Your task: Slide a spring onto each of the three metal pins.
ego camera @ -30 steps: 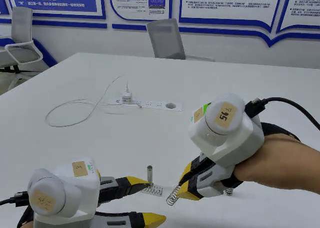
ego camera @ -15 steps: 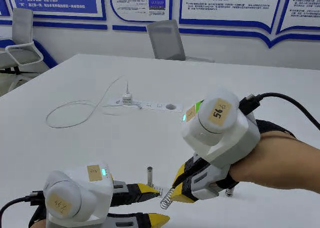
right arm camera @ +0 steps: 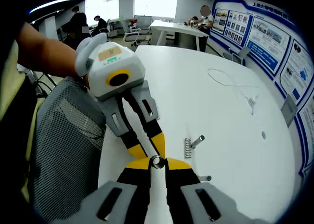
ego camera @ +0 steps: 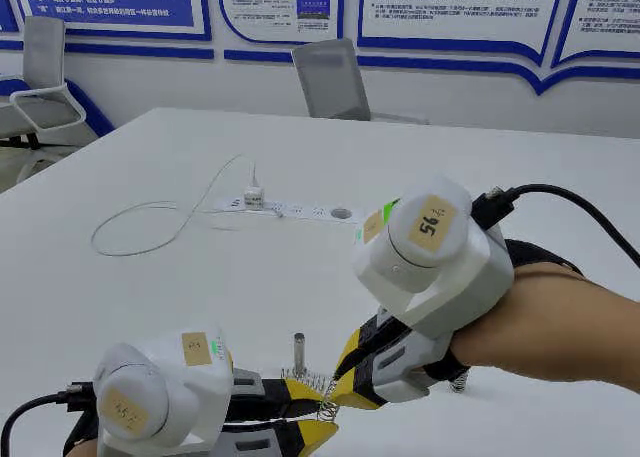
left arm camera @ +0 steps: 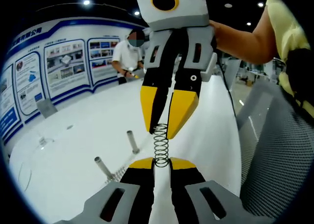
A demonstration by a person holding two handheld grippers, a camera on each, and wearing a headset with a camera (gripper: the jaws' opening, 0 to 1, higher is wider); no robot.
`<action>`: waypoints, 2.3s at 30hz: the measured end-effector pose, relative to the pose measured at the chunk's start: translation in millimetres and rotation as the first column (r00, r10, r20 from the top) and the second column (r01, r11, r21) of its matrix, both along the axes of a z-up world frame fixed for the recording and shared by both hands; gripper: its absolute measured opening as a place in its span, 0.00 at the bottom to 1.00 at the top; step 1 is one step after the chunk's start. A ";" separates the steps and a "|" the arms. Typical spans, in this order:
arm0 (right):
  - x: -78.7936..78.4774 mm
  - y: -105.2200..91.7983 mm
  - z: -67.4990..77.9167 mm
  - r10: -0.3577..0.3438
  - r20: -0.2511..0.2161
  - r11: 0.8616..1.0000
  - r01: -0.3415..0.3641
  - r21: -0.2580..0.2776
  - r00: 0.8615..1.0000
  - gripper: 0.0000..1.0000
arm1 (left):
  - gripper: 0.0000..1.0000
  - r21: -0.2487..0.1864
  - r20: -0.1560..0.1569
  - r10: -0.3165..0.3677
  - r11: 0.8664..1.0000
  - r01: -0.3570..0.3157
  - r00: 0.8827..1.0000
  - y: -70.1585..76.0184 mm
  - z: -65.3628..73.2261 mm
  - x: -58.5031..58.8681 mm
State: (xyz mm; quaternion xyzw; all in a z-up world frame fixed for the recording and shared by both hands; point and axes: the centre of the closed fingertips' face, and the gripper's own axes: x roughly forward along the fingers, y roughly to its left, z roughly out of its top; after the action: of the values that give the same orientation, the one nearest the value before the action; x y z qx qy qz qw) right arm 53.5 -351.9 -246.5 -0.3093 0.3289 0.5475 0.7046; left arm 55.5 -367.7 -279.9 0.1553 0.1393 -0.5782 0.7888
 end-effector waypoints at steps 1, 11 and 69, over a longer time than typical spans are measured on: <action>0.1 0.6 0.3 0.000 0.000 1.000 0.000 0.002 1.000 0.12 | 0.12 -0.001 -0.001 0.001 1.000 -0.001 1.000 0.0 0.3 0.0; 0.2 7.7 3.2 0.006 0.006 1.000 -0.006 0.024 1.000 0.12 | 0.12 -0.018 -0.008 -0.005 1.000 0.005 1.000 -3.3 2.0 -1.8; 68.9 -57.1 25.6 -0.218 0.066 0.975 0.215 0.059 0.974 0.12 | 0.58 -0.090 -0.041 0.209 0.973 -0.212 0.977 52.1 7.4 24.3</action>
State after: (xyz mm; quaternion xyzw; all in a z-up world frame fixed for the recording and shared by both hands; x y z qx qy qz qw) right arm 122.4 -409.0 -220.9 -0.2728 0.3208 0.4642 0.7792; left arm 79.8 -315.6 -272.4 0.0934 0.1398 -0.4996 0.8498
